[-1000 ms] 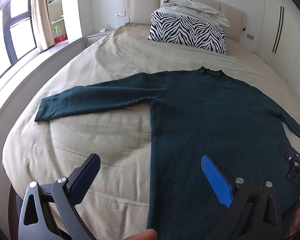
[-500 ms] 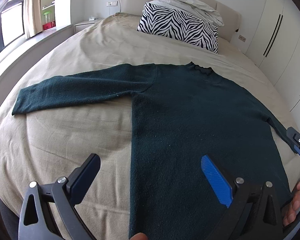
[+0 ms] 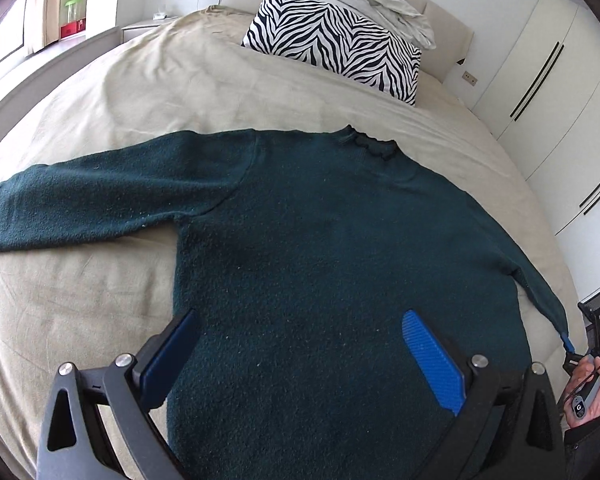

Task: Fold small clothes
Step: 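Grasp a sweater sleeve with the right gripper and fold it across the body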

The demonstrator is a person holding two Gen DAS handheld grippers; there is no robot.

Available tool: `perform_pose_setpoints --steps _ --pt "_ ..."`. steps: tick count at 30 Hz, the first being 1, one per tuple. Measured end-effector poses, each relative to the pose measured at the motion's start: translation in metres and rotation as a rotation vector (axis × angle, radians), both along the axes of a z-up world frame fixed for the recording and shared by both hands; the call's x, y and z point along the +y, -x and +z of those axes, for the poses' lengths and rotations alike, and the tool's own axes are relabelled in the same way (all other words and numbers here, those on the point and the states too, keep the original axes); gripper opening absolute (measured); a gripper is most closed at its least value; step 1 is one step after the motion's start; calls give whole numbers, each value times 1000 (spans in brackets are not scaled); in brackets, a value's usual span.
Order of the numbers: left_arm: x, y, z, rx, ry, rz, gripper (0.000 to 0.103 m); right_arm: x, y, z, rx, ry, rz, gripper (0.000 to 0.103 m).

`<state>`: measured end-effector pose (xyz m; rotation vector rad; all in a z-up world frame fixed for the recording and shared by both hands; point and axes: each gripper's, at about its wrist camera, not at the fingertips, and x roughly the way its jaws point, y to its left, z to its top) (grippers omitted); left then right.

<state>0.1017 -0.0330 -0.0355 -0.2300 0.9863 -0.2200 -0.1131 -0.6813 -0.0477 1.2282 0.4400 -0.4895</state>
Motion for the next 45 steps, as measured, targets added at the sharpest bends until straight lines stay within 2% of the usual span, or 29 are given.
perform_pose_setpoints --steps 5,8,11,14,15,16,17,18,22,25,27,29,31,33,36,40,41,44,45 --pt "-14 -22 -4 18 71 -36 102 -73 10 -48 -22 -146 -113 70" --pt "-26 -30 -2 8 107 -70 97 -102 7 -65 -61 -176 -158 64" --pt "-37 -36 -3 21 142 -103 92 -130 -3 -73 -65 -148 -184 61" --pt "-47 -40 -6 33 160 -135 81 -158 -16 -79 -36 -112 -187 41" --pt "-50 -43 -7 38 165 -144 78 -166 -20 -81 -17 -103 -186 30" --pt "-52 -45 -9 43 175 -155 74 -172 -25 -78 5 -92 -182 24" --pt "-55 -48 -10 49 185 -165 72 -176 -30 -77 23 -75 -176 20" --pt "-56 -50 -11 53 194 -171 71 -177 -39 -70 42 -54 -162 11" --pt "-60 -60 -14 63 247 -187 70 -168 -75 -35 88 101 -51 8" --pt "-59 -69 -15 64 297 -186 70 -136 -122 6 73 221 86 8" --pt "-56 -74 -16 68 338 -179 70 -96 -162 35 57 314 211 8" --pt "-52 -79 -18 76 387 -166 70 -38 -205 59 42 414 367 8" --pt "-48 -84 -22 91 440 -157 70 16 -236 66 15 478 509 8" --pt "-45 -87 -27 116 492 -158 70 72 -261 60 13 507 630 8" --pt "-46 -89 -37 151 550 -169 70 136 -290 25 62 523 759 8" --pt "-57 -93 -50 205 609 -190 72 207 -301 -38 178 478 816 11" --pt "-62 -93 -53 223 619 -196 73 250 -304 -57 196 465 820 12" --pt "-77 -97 -57 254 642 -209 80 265 -296 -78 196 465 843 35" --pt "-82 -98 -58 263 651 -214 81 276 -276 -82 181 472 847 53"
